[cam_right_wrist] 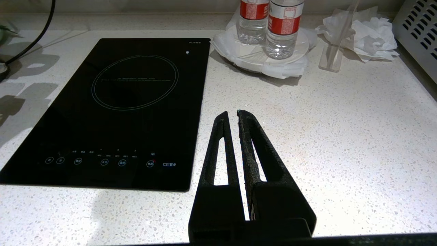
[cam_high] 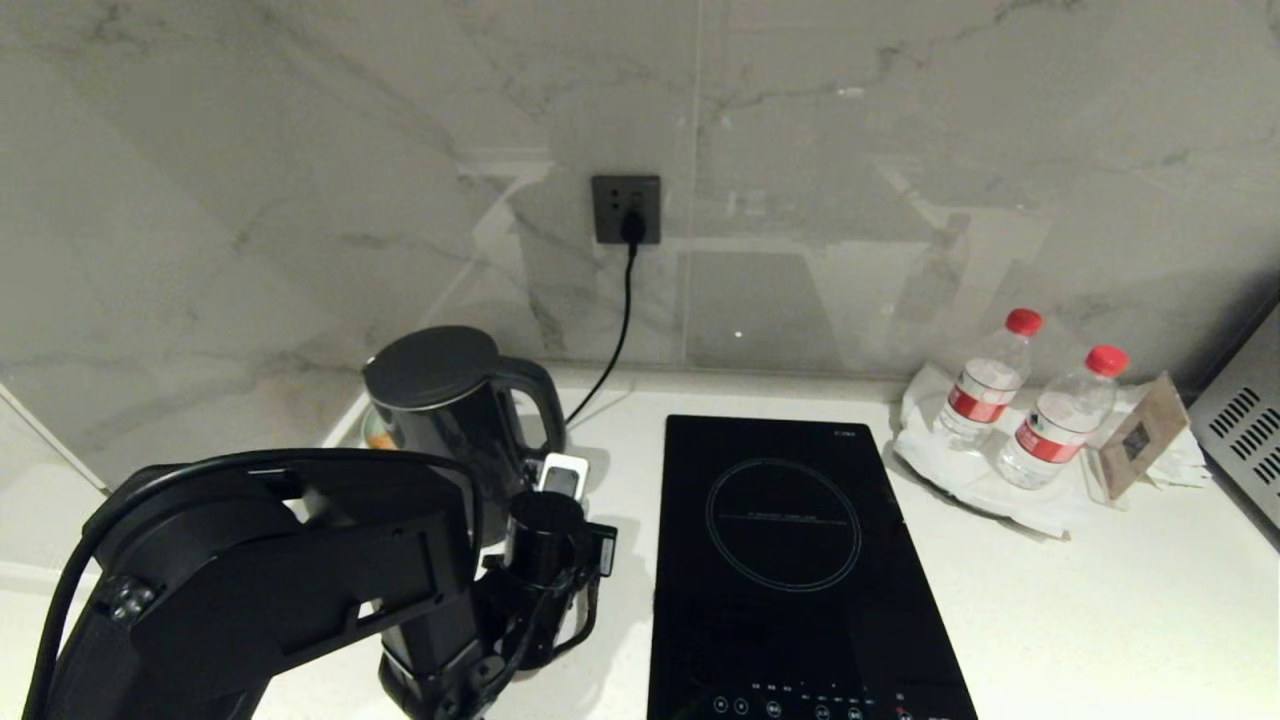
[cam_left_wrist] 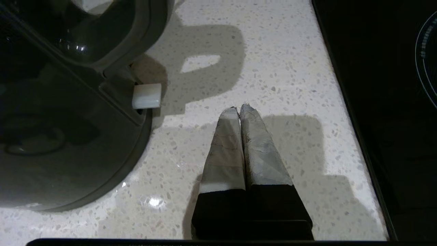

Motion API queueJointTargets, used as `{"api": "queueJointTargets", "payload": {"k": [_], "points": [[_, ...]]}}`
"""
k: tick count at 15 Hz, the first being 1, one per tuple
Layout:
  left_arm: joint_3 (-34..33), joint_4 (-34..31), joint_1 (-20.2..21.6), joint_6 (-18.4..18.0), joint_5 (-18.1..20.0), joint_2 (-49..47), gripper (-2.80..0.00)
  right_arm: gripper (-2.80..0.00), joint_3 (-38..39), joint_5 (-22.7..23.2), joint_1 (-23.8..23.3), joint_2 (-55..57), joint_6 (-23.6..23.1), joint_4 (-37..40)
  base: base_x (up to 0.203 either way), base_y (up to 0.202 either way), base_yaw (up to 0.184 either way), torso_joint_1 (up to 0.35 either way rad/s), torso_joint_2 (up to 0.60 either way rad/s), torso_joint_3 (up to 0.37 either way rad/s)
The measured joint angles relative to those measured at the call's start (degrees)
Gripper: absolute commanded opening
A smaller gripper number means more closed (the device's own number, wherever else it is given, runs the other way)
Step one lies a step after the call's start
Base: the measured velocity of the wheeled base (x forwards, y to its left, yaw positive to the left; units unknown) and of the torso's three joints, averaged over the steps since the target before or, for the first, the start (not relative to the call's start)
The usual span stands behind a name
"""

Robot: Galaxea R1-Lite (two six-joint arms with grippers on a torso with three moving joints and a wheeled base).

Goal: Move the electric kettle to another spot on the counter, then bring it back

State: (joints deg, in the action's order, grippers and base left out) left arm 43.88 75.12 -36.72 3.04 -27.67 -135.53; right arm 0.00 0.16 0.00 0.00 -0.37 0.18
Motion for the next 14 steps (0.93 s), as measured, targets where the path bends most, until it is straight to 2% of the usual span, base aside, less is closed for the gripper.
{"api": "queueJointTargets", "payload": {"k": [5, 6, 14], "points": [[3.83, -1.55, 1.43, -0.95, -0.26, -1.34, -2.8, -2.8, 0.0, 0.0, 0.0, 0.0, 0.05, 0.0, 0.0, 0.0, 0.0, 0.0, 0.0, 0.0], [4.3, -1.56, 1.71, -0.98, -0.36, -1.64, 0.0, -2.8, 0.0, -0.02, 0.0, 0.0, 0.02, -0.02, 0.0, 0.0, 0.0, 0.0, 0.0, 0.0], [4.54, -1.37, 1.88, -0.87, -0.33, -2.29, 0.0, -2.8, 0.0, -0.02, 0.0, 0.0, 0.05, 0.0, 0.0, 0.0, 0.0, 0.0, 0.0, 0.0]]}}
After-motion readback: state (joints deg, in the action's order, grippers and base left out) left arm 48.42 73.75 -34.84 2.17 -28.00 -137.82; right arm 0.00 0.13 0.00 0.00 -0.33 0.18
